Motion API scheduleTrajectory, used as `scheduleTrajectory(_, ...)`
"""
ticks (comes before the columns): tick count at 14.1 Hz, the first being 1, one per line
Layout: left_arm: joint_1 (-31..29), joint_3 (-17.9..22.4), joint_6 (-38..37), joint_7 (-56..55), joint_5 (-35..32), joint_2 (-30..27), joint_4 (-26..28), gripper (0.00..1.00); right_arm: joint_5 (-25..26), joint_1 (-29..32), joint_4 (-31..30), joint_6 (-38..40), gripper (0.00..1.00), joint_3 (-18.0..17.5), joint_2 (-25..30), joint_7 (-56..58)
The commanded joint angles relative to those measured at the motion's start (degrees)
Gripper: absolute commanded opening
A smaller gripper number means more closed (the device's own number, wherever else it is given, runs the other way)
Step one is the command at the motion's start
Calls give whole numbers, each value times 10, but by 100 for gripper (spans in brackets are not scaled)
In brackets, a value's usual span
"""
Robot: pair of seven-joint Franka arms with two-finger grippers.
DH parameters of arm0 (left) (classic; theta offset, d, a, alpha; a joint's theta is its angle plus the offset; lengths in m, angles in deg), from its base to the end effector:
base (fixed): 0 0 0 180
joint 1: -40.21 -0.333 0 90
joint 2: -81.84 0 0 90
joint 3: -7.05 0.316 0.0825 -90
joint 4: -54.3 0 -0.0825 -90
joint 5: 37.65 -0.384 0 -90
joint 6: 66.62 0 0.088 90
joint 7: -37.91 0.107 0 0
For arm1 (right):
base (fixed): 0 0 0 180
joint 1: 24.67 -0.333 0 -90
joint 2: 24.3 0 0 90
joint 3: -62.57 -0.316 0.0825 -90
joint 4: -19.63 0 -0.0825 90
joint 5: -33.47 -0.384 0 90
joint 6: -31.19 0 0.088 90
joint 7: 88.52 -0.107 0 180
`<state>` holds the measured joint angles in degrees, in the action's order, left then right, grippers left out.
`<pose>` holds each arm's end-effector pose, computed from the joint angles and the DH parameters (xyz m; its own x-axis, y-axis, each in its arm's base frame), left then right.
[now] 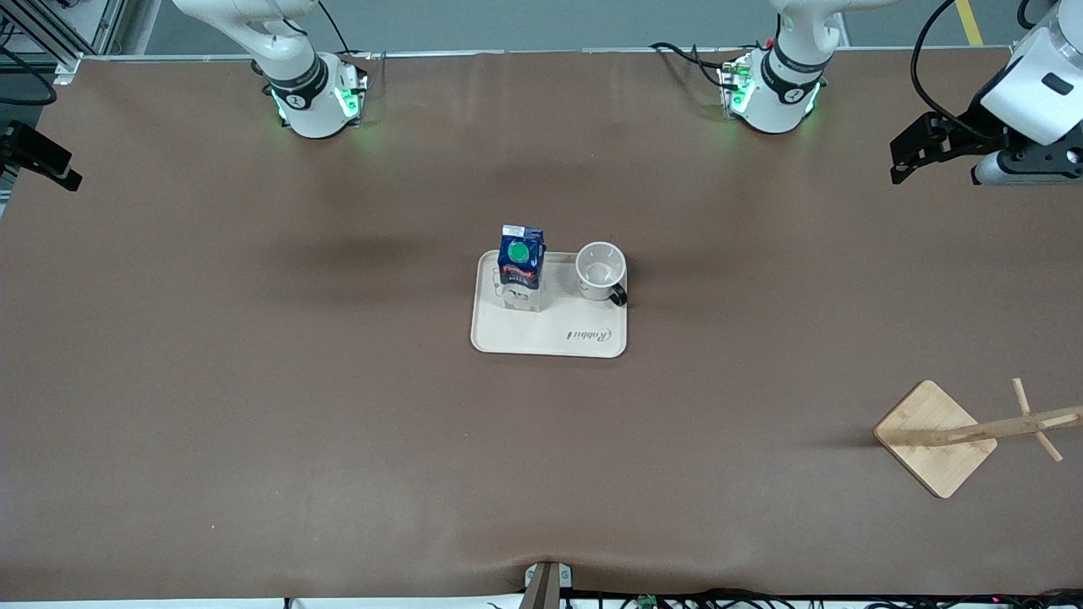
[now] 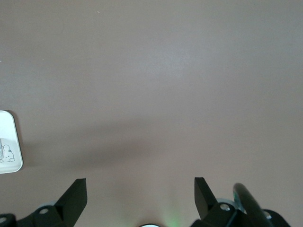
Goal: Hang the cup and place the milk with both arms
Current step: 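Move the left gripper over the white mug on the tray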
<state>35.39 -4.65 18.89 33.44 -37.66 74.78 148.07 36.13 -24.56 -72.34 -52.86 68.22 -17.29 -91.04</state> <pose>0.5037 -0.0680 0.6509 0.9990 -0.0399 -0.0214 -0.0405 -0.9988 -0.0269 0.5016 -0.0596 0.6640 0.9889 -0.1478 -0.0149 -0.1472 -0.9885 0.0349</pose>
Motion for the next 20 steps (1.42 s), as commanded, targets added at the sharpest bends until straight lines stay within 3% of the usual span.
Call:
scheduleTrajectory(1, -4, 1, -11, 10, 10, 4, -13, 100, 9, 5, 16, 6, 100, -5, -9, -1)
scheduleTrajectory(5, -5, 1, -11, 7, 4, 29, -41, 100, 9, 4, 16, 7, 100, -5, -9, -1)
scheduleTrajectory(12, 14, -15, -3, -26, 9, 65, -34, 100, 8, -2, 16, 7, 100, -6, -9, -1)
scheduleTrajectory(17, 15, -72, 53, -147, 9, 67, 20, 100, 6, -3, 18, 6, 100, -7, -9, -1)
scheduleTrajectory(20, 14, -118, 131, -232, 11, 67, 82, 100, 5, 1, 17, 9, 100, -7, -9, -1)
